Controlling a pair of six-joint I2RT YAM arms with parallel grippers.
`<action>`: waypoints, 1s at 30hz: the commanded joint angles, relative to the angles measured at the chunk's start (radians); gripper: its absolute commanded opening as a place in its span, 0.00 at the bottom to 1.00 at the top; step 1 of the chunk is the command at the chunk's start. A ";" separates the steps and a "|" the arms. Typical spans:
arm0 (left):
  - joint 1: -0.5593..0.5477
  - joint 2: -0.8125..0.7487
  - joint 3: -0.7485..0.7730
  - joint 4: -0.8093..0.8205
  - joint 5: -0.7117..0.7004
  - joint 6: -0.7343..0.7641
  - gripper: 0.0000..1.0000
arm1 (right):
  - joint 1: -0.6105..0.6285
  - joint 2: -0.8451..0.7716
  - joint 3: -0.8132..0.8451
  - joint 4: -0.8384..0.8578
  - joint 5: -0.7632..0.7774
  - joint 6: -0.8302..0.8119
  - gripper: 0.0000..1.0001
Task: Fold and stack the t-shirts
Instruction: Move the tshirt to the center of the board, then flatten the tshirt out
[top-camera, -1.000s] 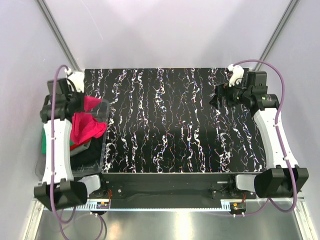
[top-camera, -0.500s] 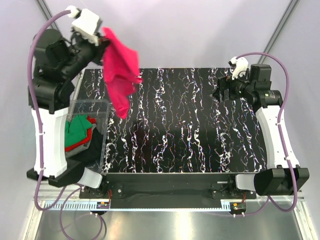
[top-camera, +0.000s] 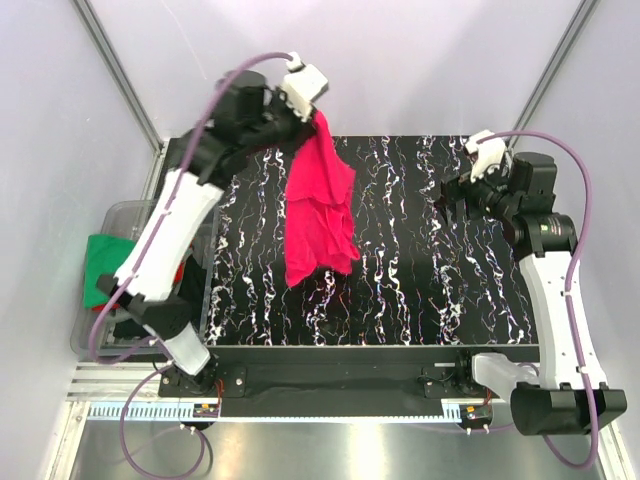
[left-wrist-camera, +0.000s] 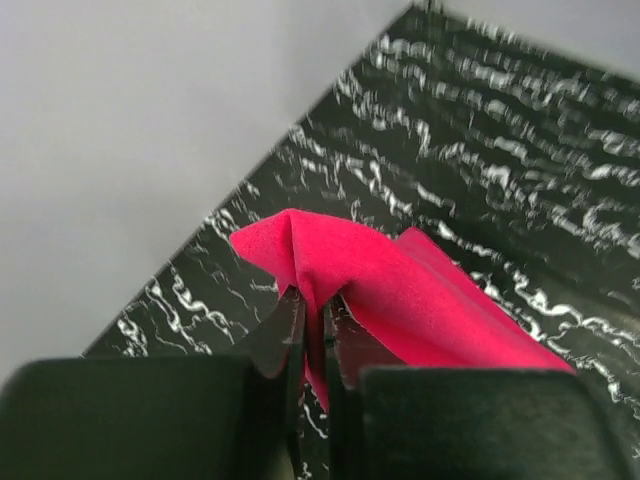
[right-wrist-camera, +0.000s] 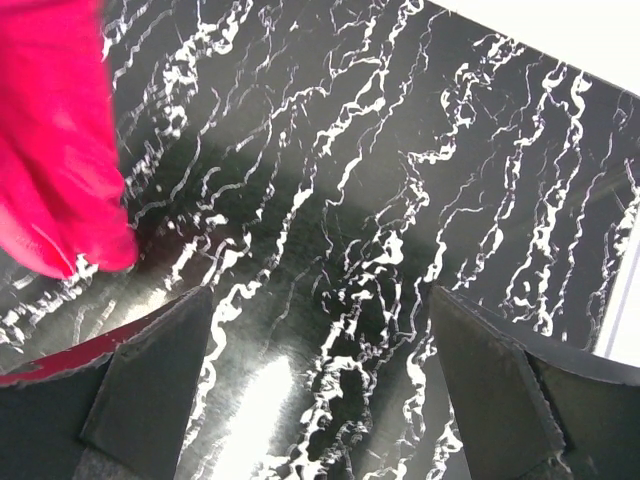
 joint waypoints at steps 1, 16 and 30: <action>0.005 0.058 -0.072 0.131 -0.099 0.033 0.26 | 0.003 -0.052 -0.054 0.023 -0.034 -0.104 0.95; 0.110 -0.364 -0.664 0.125 -0.280 -0.020 0.85 | 0.399 0.136 -0.121 0.038 -0.171 -0.559 0.84; 0.461 -0.646 -0.893 0.043 -0.292 -0.069 0.84 | 0.789 0.569 -0.015 0.311 -0.169 -0.632 0.74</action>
